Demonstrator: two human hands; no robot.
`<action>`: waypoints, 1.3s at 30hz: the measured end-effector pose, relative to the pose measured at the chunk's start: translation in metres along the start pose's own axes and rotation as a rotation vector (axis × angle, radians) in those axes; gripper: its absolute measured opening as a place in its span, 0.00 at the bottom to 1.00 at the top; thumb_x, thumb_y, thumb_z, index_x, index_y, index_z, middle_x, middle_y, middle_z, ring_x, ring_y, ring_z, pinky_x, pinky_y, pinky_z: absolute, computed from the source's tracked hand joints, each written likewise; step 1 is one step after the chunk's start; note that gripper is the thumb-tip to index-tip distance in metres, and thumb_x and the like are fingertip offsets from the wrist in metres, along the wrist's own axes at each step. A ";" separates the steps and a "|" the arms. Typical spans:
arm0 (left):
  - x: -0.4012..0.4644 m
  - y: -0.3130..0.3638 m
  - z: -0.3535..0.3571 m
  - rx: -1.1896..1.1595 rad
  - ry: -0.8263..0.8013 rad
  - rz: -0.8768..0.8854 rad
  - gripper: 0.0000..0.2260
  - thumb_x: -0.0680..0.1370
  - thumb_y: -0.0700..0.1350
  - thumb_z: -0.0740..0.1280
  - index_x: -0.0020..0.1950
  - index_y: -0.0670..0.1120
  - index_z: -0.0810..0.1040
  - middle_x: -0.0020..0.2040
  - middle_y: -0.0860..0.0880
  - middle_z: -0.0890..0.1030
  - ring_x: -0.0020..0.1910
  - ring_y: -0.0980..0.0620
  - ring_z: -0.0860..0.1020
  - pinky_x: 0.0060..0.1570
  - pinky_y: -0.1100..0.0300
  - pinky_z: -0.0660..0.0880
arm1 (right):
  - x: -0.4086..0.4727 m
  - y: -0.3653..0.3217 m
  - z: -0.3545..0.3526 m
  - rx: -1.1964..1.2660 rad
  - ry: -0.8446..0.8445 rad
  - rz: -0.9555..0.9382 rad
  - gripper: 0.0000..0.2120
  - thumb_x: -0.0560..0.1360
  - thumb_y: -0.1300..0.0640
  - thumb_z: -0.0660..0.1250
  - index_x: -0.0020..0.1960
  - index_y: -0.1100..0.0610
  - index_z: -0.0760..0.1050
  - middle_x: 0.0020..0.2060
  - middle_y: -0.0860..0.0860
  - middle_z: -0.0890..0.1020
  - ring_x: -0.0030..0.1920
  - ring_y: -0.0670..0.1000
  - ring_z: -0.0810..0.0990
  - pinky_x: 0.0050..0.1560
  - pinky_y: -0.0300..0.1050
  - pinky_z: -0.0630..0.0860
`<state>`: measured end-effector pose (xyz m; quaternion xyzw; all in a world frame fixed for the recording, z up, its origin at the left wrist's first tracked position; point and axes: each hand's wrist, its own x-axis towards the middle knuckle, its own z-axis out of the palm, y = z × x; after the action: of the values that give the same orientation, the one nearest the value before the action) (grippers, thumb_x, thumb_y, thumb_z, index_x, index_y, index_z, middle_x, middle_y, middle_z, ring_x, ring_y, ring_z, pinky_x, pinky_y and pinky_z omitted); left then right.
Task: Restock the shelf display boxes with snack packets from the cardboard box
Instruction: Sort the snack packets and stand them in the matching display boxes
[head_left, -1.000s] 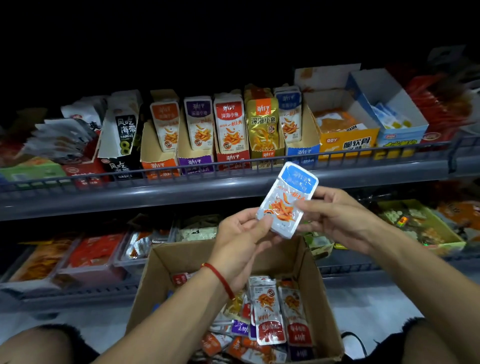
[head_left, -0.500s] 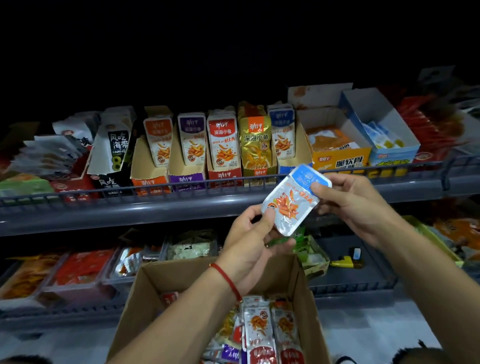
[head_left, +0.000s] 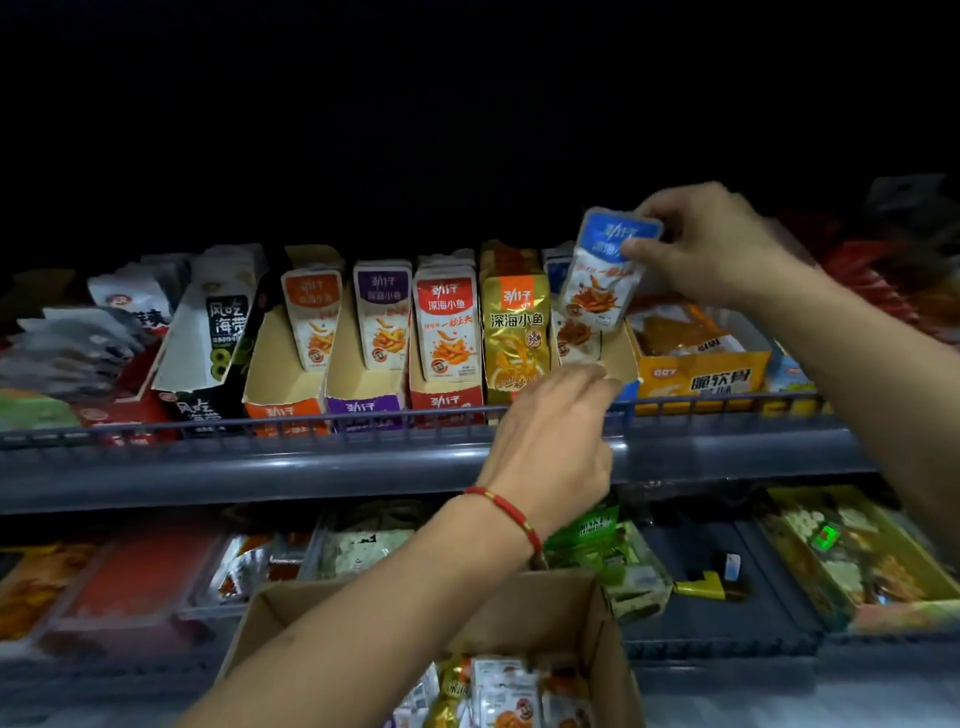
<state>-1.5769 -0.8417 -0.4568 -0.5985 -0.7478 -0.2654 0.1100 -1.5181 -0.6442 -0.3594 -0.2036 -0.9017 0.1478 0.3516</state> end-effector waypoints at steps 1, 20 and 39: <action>0.002 -0.001 0.003 0.053 -0.021 0.017 0.25 0.74 0.36 0.65 0.72 0.43 0.73 0.71 0.44 0.74 0.72 0.46 0.69 0.75 0.49 0.63 | 0.006 0.001 0.006 -0.041 -0.041 -0.017 0.09 0.81 0.52 0.68 0.60 0.52 0.78 0.52 0.50 0.82 0.50 0.48 0.80 0.46 0.46 0.76; 0.003 -0.006 0.015 0.032 0.009 0.017 0.27 0.73 0.35 0.67 0.72 0.44 0.72 0.67 0.47 0.77 0.69 0.50 0.70 0.75 0.58 0.56 | 0.037 0.015 0.058 -0.449 -0.138 -0.051 0.14 0.79 0.50 0.70 0.62 0.55 0.76 0.52 0.56 0.81 0.50 0.57 0.80 0.45 0.50 0.75; 0.001 -0.009 0.015 0.027 -0.024 0.039 0.29 0.73 0.35 0.66 0.75 0.45 0.69 0.73 0.46 0.72 0.75 0.48 0.65 0.78 0.49 0.56 | 0.024 0.011 0.059 -0.529 -0.050 -0.077 0.15 0.79 0.51 0.70 0.62 0.59 0.76 0.54 0.61 0.81 0.52 0.62 0.81 0.47 0.54 0.77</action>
<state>-1.5834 -0.8339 -0.4714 -0.6147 -0.7407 -0.2460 0.1143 -1.5722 -0.6303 -0.3921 -0.2504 -0.9244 -0.1017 0.2691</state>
